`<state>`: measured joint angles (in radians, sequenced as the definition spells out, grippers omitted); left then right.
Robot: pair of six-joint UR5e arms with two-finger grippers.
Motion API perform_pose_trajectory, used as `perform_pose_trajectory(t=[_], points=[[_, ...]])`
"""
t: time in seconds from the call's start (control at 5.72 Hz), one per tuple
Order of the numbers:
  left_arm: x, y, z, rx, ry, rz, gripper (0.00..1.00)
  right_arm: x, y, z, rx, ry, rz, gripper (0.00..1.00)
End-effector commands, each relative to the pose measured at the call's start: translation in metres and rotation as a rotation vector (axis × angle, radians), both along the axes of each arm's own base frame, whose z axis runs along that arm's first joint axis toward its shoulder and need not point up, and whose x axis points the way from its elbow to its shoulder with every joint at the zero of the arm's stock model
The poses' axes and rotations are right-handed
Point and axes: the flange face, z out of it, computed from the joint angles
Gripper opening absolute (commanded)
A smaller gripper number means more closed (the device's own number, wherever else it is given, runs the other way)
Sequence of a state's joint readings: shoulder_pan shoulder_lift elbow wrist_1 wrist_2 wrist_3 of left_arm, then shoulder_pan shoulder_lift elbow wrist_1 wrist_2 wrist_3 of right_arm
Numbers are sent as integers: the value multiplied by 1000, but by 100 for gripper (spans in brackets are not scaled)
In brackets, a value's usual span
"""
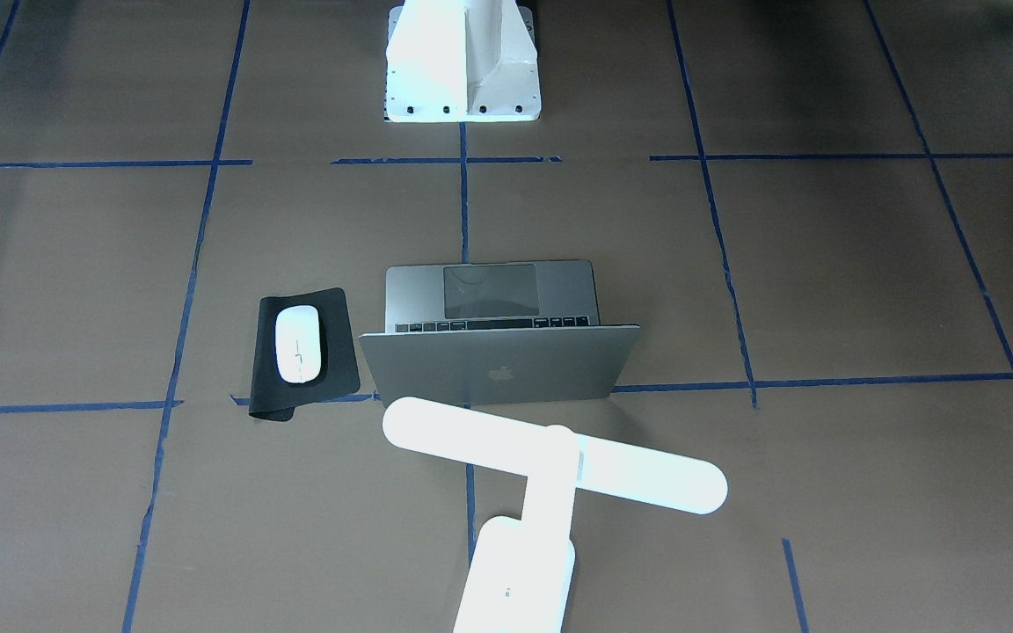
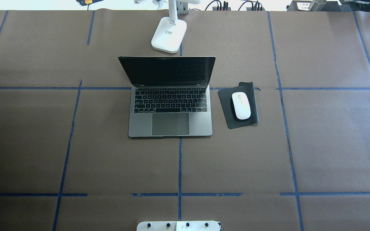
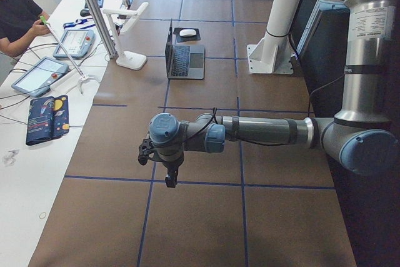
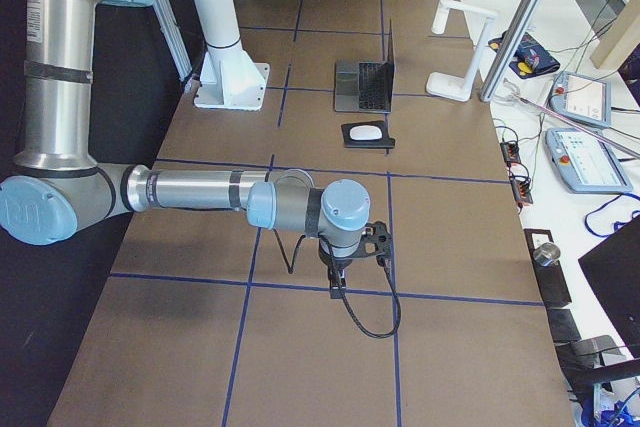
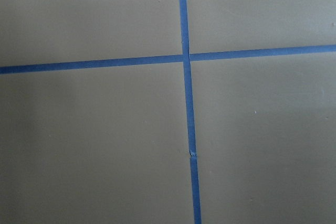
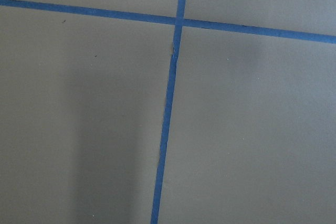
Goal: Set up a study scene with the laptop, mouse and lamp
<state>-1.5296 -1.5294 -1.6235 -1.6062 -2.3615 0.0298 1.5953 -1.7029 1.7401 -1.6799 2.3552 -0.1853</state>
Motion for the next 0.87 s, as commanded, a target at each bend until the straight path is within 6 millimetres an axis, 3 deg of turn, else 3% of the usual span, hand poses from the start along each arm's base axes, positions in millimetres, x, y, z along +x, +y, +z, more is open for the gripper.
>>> perform_pose_trajectory(t=[0.0, 0.17, 0.7], points=[[8, 0, -6, 10, -2, 22, 100, 0, 2, 1, 0, 0, -1, 100], [8, -2, -11, 11, -1, 25, 100, 0, 2, 10, -13, 9, -5, 100], [6, -3, -9, 20, 0, 65, 100, -1, 1, 6, -5, -1, -4, 100]])
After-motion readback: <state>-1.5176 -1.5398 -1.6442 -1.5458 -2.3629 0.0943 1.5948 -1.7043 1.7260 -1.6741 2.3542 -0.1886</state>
